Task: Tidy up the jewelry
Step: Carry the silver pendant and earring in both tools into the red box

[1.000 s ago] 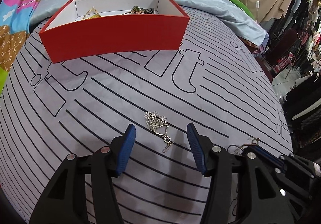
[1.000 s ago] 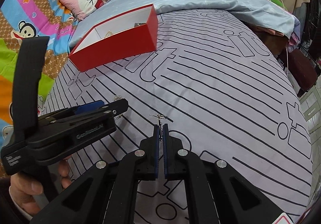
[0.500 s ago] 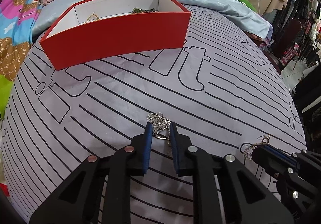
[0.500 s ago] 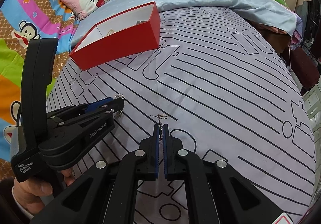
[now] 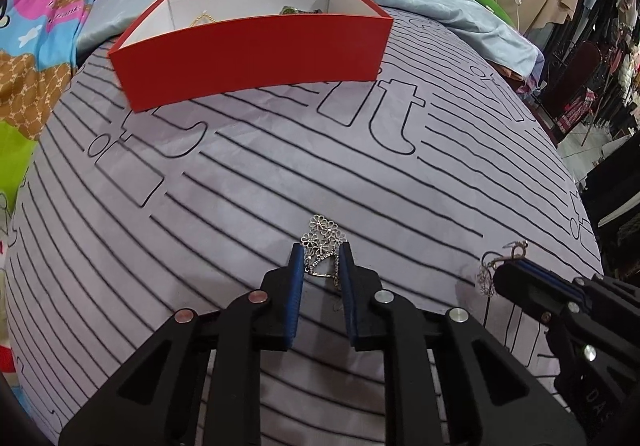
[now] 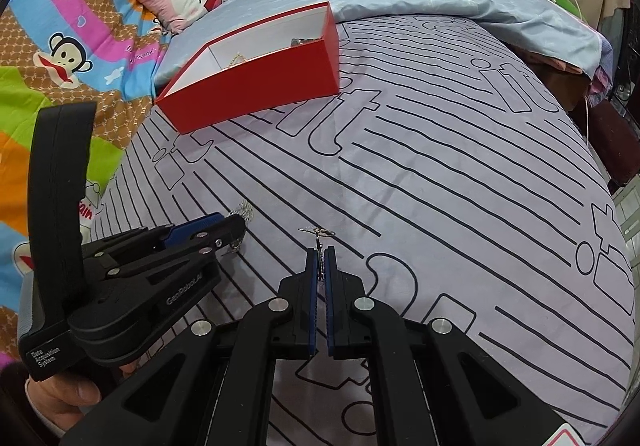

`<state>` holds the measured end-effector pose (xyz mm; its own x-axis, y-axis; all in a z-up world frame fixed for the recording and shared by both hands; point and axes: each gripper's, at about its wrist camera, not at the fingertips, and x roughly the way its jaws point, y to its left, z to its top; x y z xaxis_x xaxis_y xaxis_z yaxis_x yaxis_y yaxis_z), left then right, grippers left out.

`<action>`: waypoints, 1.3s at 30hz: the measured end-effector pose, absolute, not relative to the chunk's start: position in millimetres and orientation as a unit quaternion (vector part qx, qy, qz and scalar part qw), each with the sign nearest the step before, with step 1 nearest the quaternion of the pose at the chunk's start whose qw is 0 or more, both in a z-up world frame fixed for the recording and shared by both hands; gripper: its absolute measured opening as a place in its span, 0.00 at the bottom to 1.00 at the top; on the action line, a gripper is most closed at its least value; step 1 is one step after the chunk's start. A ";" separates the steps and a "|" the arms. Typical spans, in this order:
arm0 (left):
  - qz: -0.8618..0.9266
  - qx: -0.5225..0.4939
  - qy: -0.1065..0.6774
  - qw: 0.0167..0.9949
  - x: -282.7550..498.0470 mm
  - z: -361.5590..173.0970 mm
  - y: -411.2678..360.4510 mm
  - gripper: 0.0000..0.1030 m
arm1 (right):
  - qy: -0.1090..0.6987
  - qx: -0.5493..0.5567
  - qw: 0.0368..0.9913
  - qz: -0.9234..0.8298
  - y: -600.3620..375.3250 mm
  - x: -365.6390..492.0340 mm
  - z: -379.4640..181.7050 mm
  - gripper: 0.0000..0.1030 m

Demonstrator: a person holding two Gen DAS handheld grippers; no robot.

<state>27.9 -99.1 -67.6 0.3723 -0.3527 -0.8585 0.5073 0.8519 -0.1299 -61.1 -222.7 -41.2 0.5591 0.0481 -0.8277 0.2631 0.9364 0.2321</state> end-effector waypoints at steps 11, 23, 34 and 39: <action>-0.244 0.057 0.492 0.834 22.6 -51.5 -64.5 0.16 | 0.459 0.159 0.874 -0.032 -200.4 -47.7 -32.3 0.03; -0.237 0.048 0.478 0.845 23.9 -31.6 -52.0 0.16 | 0.454 0.152 0.878 -0.007 -185.8 -31.9 -23.6 0.03; -0.240 0.030 0.461 0.854 32.1 -10.1 -44.0 0.16 | 0.438 0.147 0.887 -0.012 -188.9 -25.7 -7.8 0.03; -0.237 0.019 0.452 0.860 37.5 0.1 -34.8 0.16 | 0.435 0.148 0.888 -0.013 -190.9 -23.8 -3.3 0.03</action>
<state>37.5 -34.8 0.1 0.4784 -0.3903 -0.7866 0.4241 0.8871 -0.1822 -23.8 -190.9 -3.3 0.6221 0.1059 -0.7758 0.1509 0.9560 0.2515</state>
